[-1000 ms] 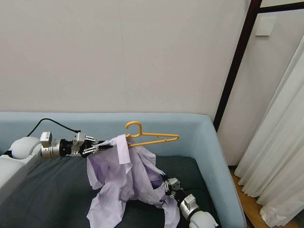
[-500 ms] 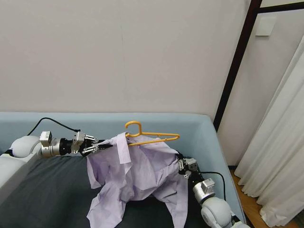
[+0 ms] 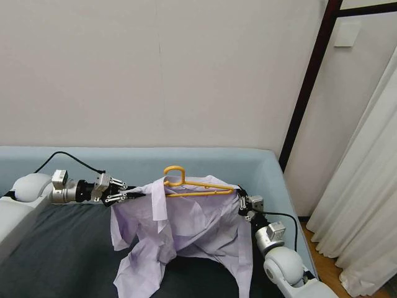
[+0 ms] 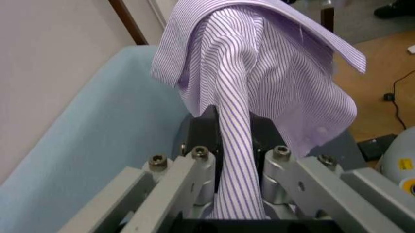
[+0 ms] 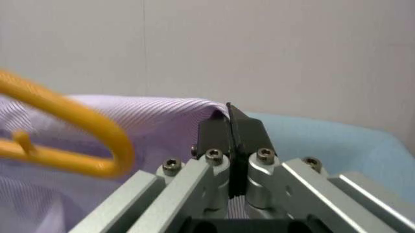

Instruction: Pick up the clothes from the sofa and hang them on the clothes hanger.

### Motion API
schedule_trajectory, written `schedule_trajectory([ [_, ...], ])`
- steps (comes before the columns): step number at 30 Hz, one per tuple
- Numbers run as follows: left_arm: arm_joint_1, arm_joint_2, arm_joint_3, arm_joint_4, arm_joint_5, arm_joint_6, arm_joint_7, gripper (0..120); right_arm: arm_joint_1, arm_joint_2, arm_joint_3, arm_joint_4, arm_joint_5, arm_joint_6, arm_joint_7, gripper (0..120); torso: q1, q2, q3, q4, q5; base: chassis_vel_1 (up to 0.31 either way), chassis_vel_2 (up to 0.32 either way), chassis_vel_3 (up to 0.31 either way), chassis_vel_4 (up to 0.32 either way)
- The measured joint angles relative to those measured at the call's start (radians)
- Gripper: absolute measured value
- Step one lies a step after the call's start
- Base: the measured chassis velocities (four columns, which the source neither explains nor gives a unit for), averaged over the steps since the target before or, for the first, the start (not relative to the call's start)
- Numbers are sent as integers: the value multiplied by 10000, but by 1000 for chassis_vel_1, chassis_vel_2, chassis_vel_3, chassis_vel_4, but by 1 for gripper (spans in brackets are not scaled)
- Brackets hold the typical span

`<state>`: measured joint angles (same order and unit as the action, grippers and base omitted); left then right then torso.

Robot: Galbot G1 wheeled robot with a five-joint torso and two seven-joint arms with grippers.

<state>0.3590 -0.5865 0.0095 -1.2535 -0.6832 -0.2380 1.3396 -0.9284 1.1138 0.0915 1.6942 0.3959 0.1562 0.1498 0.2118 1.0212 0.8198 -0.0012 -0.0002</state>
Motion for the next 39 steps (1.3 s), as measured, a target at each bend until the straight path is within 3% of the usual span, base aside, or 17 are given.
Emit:
schedule_trajectory([
  [7, -102, -237, 20, 51, 513, -37, -260, 7, 25, 65, -37, 179, -100, 1015, -519, 0, 0, -1, 0, 1, 0, 0, 0, 0, 0],
  [17, 205, -1439, 0, 539, 1184, -728, -2364, 7, -780, 385, -366, 585, -257, 4400, -2041, 0, 0, 0, 0, -1, -1, 0, 0, 0, 0],
  [24, 589, -2053, -10, 535, 255, -920, -2944, 7, -1386, 456, -639, 291, -1053, 4907, -2356, 0, 0, -1, 0, -1, -2, 0, 0, 0, 0],
  [28, 643, -2173, -1, 449, -277, -970, -2710, 7, -1642, 389, -663, 138, -1627, 4433, -2050, 0, -1, 0, 0, 1, 2, 0, 0, 0, 0],
  [31, 610, -2178, 5, 426, -429, -1022, -2559, 7, -1815, 231, -635, 114, -1943, 3801, -1734, 10, 0, 0, 0, 0, 1, 0, 0, 0, 0],
  [36, 569, -2148, -7, 390, -454, -1073, -2617, 7, -1907, 149, -634, 104, -2136, 3757, -1861, 23, 0, 0, -1, 1, 1, 0, 0, 0, 0],
  [37, 569, -2129, -16, 356, -454, -1092, -2734, 7, -1942, 113, -636, 111, -2143, 3904, -2279, 28, 0, 0, 0, 1, 0, 0, 0, 0, 0],
  [38, 597, -2093, -56, 220, -429, -1135, -3129, 7, -2020, 47, -477, 121, -2005, 4647, -4505, 41, -1, 0, -1, 1, 0, 0, 0, 0, 0],
  [39, 640, -2069, -66, 133, -411, -1151, -3330, 7, -2030, 47, -350, 122, -2004, 5112, -5574, 50, 0, 0, -1, 1, -1, 0, 0, 0, 0],
])
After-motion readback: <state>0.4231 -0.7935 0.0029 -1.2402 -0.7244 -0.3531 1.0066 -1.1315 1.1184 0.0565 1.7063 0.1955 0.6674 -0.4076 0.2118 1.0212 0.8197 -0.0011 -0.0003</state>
